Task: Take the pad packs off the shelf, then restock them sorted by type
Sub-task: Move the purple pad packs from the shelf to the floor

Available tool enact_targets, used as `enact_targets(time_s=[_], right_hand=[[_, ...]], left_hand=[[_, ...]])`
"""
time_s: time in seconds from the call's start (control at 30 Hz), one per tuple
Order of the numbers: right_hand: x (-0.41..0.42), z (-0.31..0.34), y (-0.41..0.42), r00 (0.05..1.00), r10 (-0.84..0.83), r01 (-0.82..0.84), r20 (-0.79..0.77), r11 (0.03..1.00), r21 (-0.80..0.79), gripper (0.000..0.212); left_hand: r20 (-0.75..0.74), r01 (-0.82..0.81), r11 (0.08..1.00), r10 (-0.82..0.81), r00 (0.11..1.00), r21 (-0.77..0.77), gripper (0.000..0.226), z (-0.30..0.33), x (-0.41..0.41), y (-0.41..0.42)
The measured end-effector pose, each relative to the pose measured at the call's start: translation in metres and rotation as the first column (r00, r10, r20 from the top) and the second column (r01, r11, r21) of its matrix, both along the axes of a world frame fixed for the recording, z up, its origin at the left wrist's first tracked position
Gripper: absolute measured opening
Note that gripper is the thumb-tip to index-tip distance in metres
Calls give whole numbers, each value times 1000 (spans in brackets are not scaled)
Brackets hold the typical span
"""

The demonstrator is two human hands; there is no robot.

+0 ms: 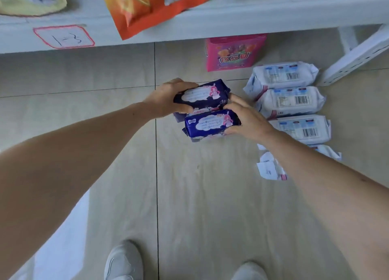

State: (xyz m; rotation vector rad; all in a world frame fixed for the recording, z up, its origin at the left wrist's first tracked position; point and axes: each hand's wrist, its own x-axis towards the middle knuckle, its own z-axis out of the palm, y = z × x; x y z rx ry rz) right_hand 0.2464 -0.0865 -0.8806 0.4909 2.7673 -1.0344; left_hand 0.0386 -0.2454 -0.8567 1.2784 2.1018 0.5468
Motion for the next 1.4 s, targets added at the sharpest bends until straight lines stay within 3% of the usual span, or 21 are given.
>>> enact_targets(time_s=[0.27,0.53,0.63,0.77,0.97,1.27,1.4], right_hand=[[-14,-47,26,998,-49,52,-42,997,59,61],[-11,-40,23,984,-172,161,53,972,169,83],[-9,-37,19,990,-137,128,21,963,238,98],[-12,-38,20,997,-20,-5,70,940,340,126],[-16,-41,20,994,-13,-33,110,913,406,103],[-10,-37,25,992,-68,-20,111,766,643,97],[-10,-34,28,984,-87,-39,157,749,661,98]], left_hand=[[-25,47,996,-45,999,78,57,-51,-22,35],[-55,106,993,-104,993,46,54,-70,-8,43],[-48,89,996,-87,995,27,53,-67,-4,44],[-83,65,998,-63,995,21,80,-62,4,30],[-242,115,991,-126,962,-62,102,-64,16,12],[-271,207,965,-245,931,-160,94,-57,16,43],[-298,240,951,-290,909,-193,93,-57,18,53]])
